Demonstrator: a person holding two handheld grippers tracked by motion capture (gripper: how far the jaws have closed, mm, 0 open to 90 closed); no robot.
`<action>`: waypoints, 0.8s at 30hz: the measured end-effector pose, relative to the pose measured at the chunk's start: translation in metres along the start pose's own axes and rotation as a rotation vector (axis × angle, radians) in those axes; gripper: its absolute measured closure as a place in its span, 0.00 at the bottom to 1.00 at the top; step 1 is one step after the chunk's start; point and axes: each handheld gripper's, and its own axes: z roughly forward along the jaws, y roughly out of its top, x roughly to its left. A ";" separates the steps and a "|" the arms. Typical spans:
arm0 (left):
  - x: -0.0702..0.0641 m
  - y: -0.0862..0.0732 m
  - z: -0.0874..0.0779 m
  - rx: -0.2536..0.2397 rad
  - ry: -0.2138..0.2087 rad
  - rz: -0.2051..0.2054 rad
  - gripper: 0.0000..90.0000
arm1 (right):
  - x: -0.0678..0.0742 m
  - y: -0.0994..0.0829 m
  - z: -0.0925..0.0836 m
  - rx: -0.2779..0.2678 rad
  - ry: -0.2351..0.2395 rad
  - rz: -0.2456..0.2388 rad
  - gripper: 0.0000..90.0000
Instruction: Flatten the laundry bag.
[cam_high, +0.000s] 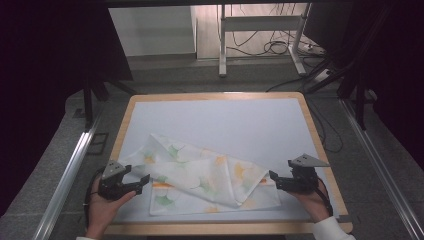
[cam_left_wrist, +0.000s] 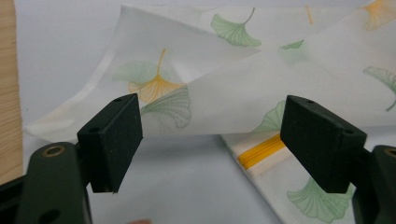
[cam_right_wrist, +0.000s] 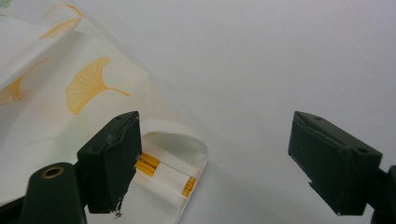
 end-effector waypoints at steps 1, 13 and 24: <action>0.000 0.000 0.000 -0.005 -0.006 -0.004 0.23 | 0.000 0.000 0.000 0.000 0.000 0.000 0.20; -0.006 -0.001 0.002 -0.006 -0.037 0.040 0.23 | 0.000 -0.002 0.001 0.016 0.019 -0.015 0.28; -0.001 -0.005 0.004 0.010 -0.010 0.044 0.22 | 0.002 -0.003 0.004 0.043 0.022 -0.046 0.29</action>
